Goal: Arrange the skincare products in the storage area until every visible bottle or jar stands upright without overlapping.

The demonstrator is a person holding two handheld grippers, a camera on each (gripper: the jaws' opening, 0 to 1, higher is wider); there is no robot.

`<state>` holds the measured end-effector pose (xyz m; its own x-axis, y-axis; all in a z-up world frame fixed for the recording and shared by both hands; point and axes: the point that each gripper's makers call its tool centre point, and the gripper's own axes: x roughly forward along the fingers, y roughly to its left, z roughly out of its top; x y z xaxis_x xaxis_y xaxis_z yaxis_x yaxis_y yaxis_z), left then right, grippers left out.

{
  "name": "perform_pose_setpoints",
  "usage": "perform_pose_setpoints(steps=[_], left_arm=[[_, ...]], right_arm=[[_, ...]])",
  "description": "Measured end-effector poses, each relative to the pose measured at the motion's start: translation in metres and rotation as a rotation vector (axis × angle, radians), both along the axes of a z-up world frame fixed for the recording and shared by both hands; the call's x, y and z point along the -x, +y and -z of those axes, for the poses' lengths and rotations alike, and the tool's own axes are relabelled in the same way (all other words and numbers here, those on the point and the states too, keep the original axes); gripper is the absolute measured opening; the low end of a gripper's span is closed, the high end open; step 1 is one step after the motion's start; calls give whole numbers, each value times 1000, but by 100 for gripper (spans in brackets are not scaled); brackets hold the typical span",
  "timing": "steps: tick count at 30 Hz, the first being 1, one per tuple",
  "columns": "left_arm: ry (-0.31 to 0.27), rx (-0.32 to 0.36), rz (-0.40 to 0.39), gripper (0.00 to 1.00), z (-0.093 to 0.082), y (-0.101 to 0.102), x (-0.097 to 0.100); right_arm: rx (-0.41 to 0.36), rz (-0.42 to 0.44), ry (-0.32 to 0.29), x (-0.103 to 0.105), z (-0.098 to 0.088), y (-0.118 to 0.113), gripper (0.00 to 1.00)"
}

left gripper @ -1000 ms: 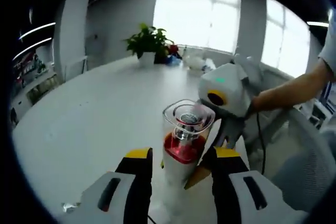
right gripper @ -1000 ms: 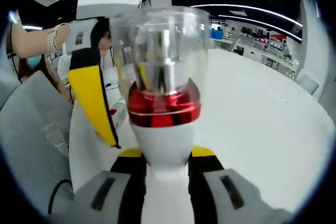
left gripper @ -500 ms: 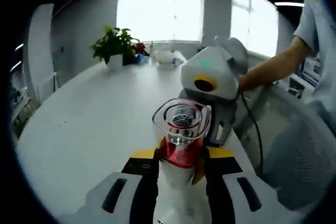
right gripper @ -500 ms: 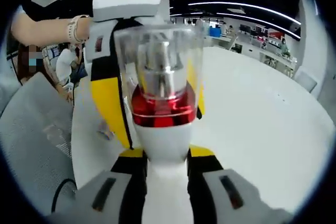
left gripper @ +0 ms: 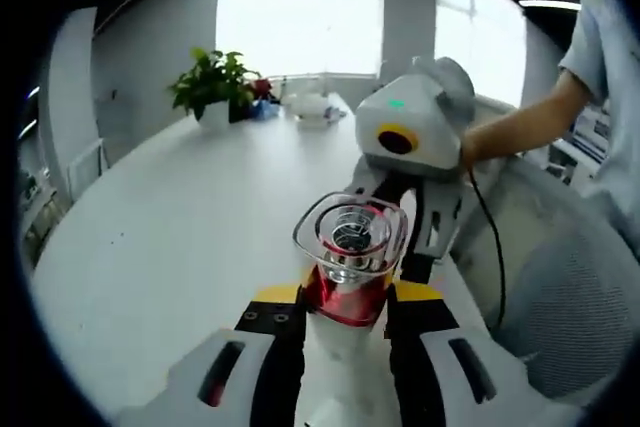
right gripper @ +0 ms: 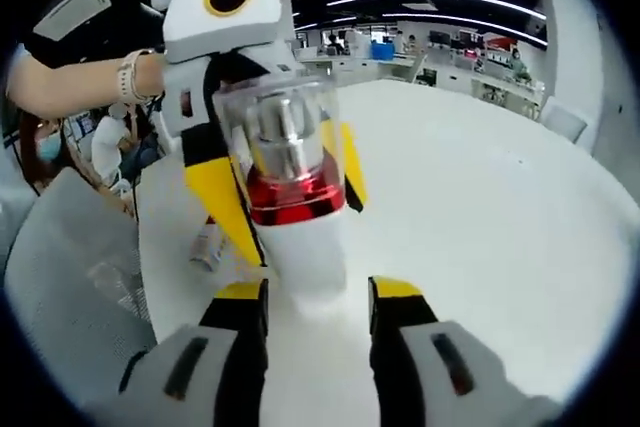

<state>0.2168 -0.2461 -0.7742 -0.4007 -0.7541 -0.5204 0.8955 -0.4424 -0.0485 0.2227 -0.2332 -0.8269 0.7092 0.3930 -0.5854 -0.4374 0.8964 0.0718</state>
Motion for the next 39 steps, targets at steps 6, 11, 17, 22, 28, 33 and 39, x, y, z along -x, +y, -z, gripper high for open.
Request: perform_pose_setpoints(steps=[6,11,17,22,28,33,39], left_arm=[[-11,-19,-44,27,1,0,1],[-12,-29,-84,27,1,-3,-1],[-5,-39,-160,27,1,-9,-4],[2,-41,-225,26,1,-14,-8],[11,-44,-291,26,2,-19,-13],[19,-38,-348,26,2,-20,-13],[27,-29,-412,26,2,-21,-16]], right_arm=[[8,44,19,4,0,-2,39],[2,51,29,5,2,-1,39],[-2,67,37,4,5,-4,39],[4,87,39,4,6,-6,36],[13,121,31,1,5,-14,32],[24,134,38,1,7,-15,32],[20,160,31,-2,6,-19,30]])
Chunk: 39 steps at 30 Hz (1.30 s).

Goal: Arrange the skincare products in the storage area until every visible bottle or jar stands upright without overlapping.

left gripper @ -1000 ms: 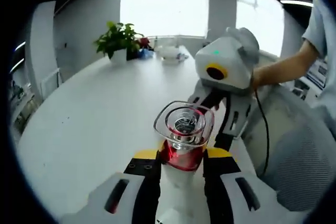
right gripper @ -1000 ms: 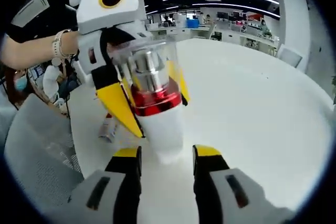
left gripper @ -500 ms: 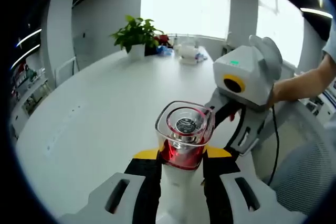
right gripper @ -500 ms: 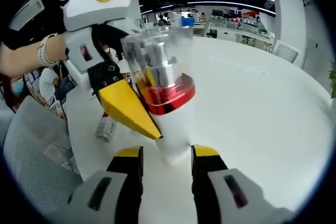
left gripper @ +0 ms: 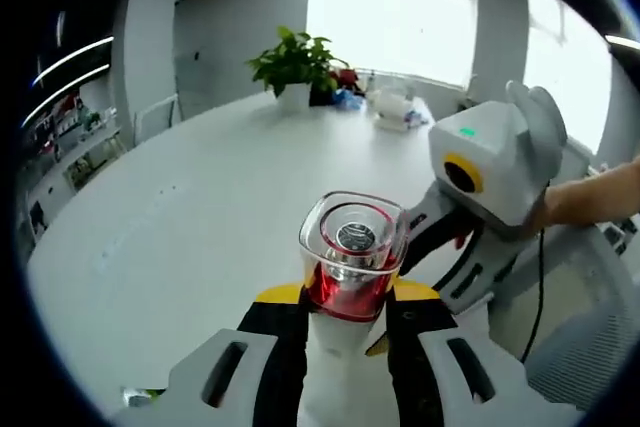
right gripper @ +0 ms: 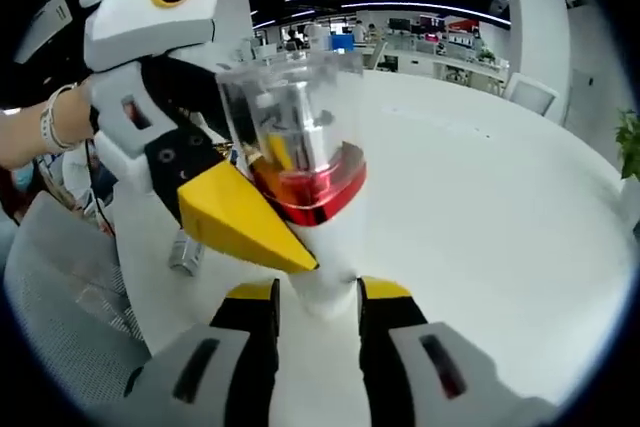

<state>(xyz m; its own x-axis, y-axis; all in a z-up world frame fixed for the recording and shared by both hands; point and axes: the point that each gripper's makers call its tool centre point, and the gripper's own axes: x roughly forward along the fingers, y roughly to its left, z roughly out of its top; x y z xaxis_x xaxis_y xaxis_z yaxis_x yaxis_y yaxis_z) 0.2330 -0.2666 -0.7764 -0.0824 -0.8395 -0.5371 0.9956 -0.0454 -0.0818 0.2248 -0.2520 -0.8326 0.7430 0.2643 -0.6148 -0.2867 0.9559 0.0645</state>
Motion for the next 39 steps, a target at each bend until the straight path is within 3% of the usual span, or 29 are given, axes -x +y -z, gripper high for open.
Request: perform_pose_setpoints(steps=[7,13,15,19,39], left_arm=[[11,13,-43,26,0,-1,-2],[3,24,-33,26,0,-2,-1],[3,26,-21,26,0,-1,-2],[-1,24,-43,26,0,1,-7],[-28,25,20,27,0,3,-3]], right_arm=[[0,18,-3,-3,0,-4,28],[40,-7,8,-1,4,-5,25],[84,-30,38,4,10,-8,20],[96,-25,12,4,6,-10,8],[79,-20,3,3,4,-8,9]])
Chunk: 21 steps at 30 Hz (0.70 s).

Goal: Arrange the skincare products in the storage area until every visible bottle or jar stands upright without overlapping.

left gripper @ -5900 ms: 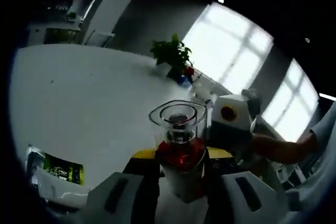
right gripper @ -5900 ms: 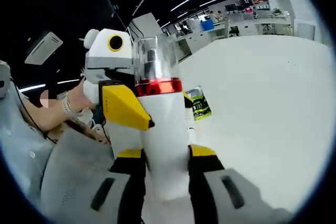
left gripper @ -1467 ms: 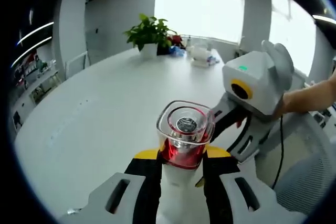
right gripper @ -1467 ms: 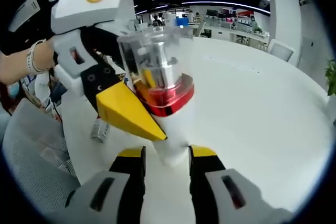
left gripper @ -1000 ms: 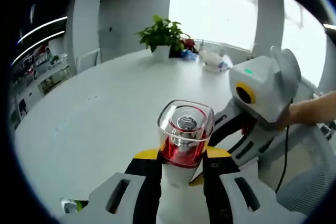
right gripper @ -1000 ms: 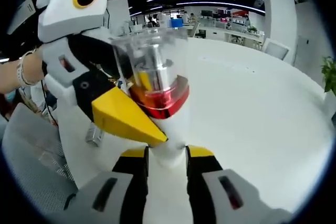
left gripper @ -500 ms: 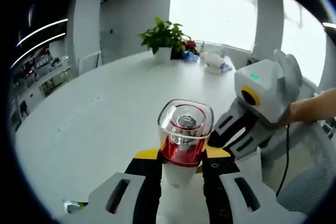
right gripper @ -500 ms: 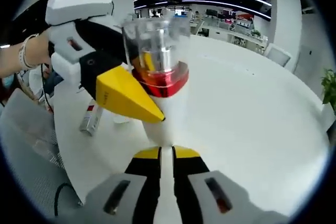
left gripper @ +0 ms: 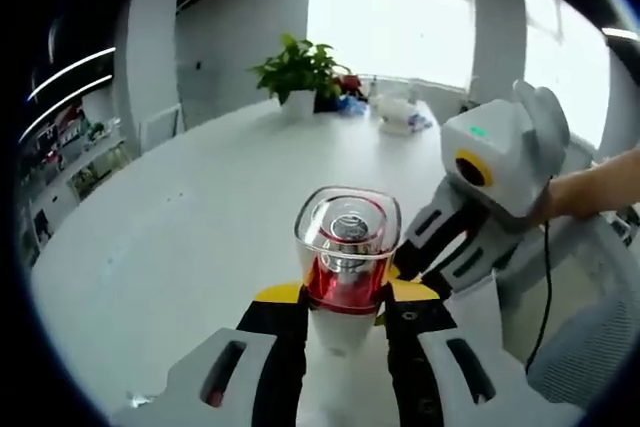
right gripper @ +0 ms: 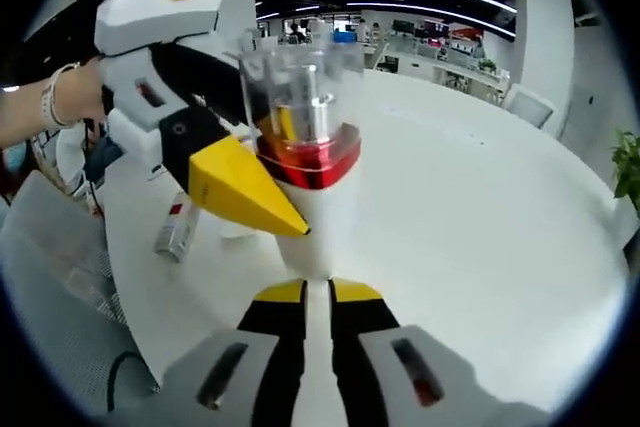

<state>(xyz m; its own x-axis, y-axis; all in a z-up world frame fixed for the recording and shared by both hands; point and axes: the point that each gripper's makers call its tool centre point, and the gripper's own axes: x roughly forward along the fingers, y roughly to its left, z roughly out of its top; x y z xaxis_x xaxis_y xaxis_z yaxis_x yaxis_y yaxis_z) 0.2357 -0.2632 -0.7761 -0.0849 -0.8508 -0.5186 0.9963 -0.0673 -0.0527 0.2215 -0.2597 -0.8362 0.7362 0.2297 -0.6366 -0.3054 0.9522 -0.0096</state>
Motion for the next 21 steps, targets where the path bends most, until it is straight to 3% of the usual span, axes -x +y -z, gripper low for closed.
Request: perform_pose_setpoints(steps=[16,21], left_arm=[[-2,-42,13,32,0,19,1],[4,-32,-24,34,-4,31,-6]], right_arm=[[-6,7,3,4,-7,-2,17],[-40,29,-21,6,-17,-4,22]])
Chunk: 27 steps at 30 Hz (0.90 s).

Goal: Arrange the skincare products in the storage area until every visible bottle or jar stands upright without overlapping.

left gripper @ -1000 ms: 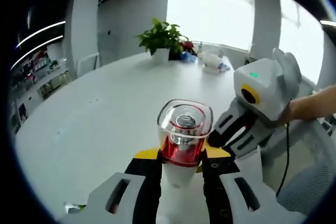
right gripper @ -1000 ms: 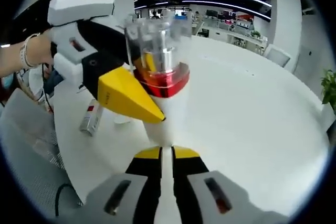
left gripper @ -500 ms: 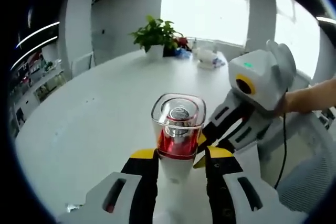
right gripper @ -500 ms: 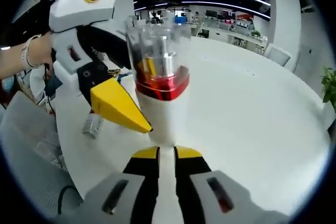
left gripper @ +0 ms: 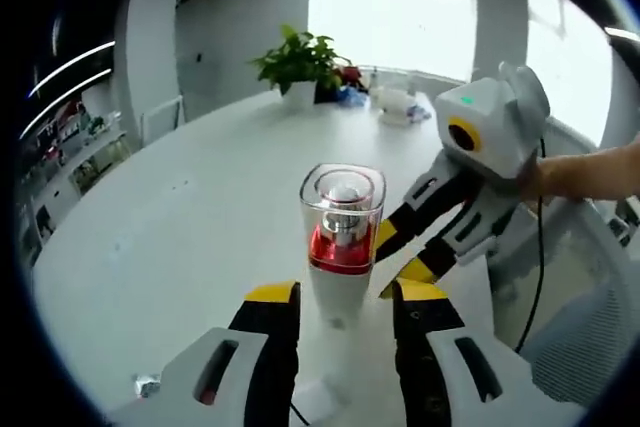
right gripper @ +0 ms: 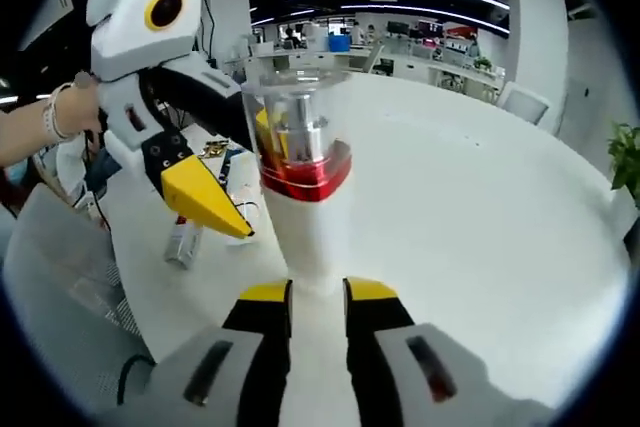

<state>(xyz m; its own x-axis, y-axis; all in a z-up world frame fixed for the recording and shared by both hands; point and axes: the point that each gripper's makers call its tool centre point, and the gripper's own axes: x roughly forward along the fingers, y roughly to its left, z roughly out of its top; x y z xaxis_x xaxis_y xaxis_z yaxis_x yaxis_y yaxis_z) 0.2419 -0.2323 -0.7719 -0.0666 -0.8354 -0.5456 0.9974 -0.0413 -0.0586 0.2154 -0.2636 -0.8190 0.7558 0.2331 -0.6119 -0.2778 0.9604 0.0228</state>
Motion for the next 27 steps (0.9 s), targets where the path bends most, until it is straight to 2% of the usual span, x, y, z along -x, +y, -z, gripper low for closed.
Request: perform_pose_setpoints(steps=[4,11,14,17,19,24,27], left_arm=[[30,-1,-45,37,-1,14,-4],[73,-11,-116,48,3,41,-6],[67,-6,-153,56,-1,52,-10],[64,-10,-172,59,-5,62,-11],[78,-35,-180,61,-4,73,-10],[79,-45,-219,73,-8,97,-12],[81,-44,-244,79,-11,110,-12]], right_arm=[[4,5,-19,4,-7,2,24],[6,-14,-23,11,-17,12,37],[21,-37,-21,14,-21,18,43],[54,-53,-19,18,-25,23,46],[51,-54,-25,19,-30,26,51],[45,-45,-45,25,-41,34,58],[46,-46,-43,29,-45,38,67]])
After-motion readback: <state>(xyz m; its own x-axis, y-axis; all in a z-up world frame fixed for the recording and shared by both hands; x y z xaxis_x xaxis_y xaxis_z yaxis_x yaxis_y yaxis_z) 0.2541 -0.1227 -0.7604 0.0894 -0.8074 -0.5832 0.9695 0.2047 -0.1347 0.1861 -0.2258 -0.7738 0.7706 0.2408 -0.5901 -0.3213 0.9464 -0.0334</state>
